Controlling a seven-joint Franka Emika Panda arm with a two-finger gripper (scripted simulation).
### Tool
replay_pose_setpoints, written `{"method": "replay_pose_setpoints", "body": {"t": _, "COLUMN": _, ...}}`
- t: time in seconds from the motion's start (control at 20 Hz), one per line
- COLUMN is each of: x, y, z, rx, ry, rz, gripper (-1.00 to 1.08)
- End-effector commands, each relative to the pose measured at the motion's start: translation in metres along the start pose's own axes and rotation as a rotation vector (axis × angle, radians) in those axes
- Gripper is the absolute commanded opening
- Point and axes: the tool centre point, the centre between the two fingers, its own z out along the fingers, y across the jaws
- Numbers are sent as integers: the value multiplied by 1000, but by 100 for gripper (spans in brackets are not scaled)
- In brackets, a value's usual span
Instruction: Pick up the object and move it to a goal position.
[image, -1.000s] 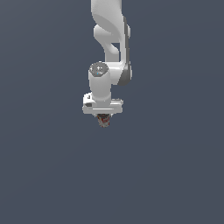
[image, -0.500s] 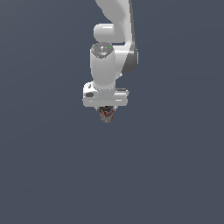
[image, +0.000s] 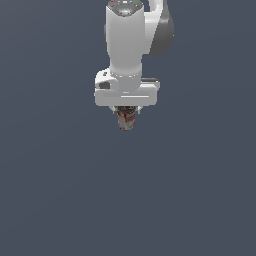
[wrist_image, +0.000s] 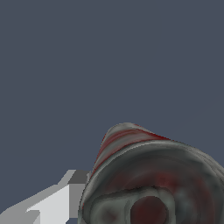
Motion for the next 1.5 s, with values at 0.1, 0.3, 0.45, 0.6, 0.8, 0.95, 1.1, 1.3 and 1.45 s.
{"method": "replay_pose_setpoints", "body": {"t": 0.1, "x": 10, "y": -11, "z": -48, "rx": 0, "ry": 3, "rz": 0, "gripper": -100}}
{"method": "replay_pose_setpoints", "body": {"t": 0.3, "x": 18, "y": -20, "z": -87, "rx": 0, "ry": 3, "rz": 0, "gripper": -100}}
{"method": "replay_pose_setpoints", "body": {"t": 0.45, "x": 25, "y": -26, "z": -113, "rx": 0, "ry": 3, "rz": 0, "gripper": -100}}
{"method": "replay_pose_setpoints", "body": {"t": 0.6, "x": 30, "y": -31, "z": -136, "rx": 1, "ry": 3, "rz": -1, "gripper": -100}}
{"method": "replay_pose_setpoints", "body": {"t": 0.8, "x": 37, "y": -37, "z": -159, "rx": 1, "ry": 3, "rz": -1, "gripper": -100}}
{"method": "replay_pose_setpoints", "body": {"t": 0.95, "x": 40, "y": -40, "z": -171, "rx": 1, "ry": 3, "rz": -1, "gripper": -100}}
{"method": "replay_pose_setpoints", "body": {"t": 1.1, "x": 43, "y": -42, "z": -180, "rx": 1, "ry": 3, "rz": -1, "gripper": -100}}
{"method": "replay_pose_setpoints", "body": {"t": 1.3, "x": 45, "y": -43, "z": -187, "rx": 1, "ry": 3, "rz": -1, "gripper": -100}}
{"method": "replay_pose_setpoints", "body": {"t": 1.45, "x": 46, "y": -44, "z": -189, "rx": 1, "ry": 3, "rz": -1, "gripper": -100}}
